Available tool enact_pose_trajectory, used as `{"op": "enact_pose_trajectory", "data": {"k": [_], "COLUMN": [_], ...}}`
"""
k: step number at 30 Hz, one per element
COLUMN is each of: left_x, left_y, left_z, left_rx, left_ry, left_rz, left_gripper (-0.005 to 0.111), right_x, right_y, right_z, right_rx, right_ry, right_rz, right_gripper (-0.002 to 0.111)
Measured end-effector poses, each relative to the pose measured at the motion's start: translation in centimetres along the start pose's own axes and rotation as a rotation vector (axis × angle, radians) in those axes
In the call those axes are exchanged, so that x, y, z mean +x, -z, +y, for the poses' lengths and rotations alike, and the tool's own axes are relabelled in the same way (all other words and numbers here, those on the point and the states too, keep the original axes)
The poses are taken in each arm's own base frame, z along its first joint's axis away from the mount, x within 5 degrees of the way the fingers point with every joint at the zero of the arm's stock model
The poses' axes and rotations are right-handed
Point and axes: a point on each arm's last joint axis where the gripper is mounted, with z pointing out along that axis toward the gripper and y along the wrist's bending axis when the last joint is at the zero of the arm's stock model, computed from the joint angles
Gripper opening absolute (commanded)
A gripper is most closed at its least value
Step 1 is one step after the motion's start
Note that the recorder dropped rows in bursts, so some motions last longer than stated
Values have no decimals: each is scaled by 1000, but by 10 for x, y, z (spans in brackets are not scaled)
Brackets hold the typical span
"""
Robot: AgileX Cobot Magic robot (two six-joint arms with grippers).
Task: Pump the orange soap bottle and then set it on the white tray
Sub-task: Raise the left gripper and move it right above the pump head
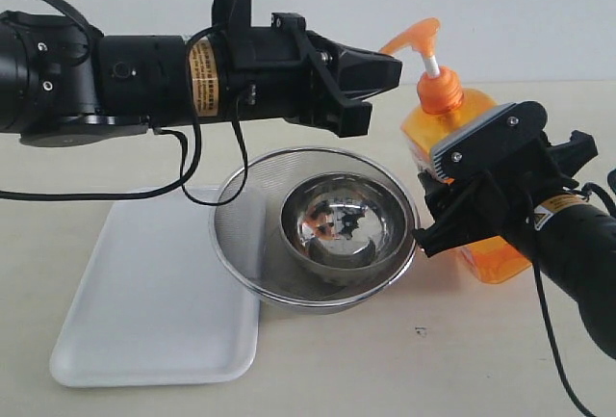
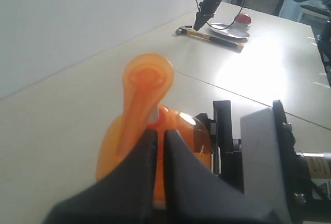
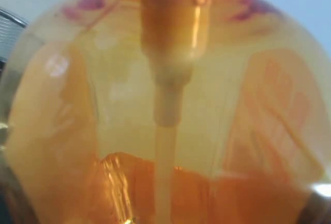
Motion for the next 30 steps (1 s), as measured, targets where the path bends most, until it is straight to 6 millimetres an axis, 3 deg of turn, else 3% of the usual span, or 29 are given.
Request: {"op": "enact_pose_trajectory", "data": {"k": [6, 14, 18, 22, 30], "left_x": [-5, -50, -62, -64, -47], "left_y": [5, 38, 48, 50, 31], "left_z": [-6, -29, -32, -32, -17], "left_rx": [31, 34, -4, -15, -39], "left_ry": [-25, -132, -153, -157, -129], "left_rz": [16, -61, -81, -83, -62], "left_gripper": [5, 5, 5, 5, 5], "right_x": [0, 1, 1, 2, 2], "right_y": [0, 0, 0, 0, 0], "right_z": [0, 0, -2, -3, -3], "right_rx": [0, 8, 25, 29, 34], "right_ry": [0, 16, 30, 52, 73], "right_rz": [0, 9, 19, 23, 30], "right_gripper": [0, 0, 0, 0, 0]}}
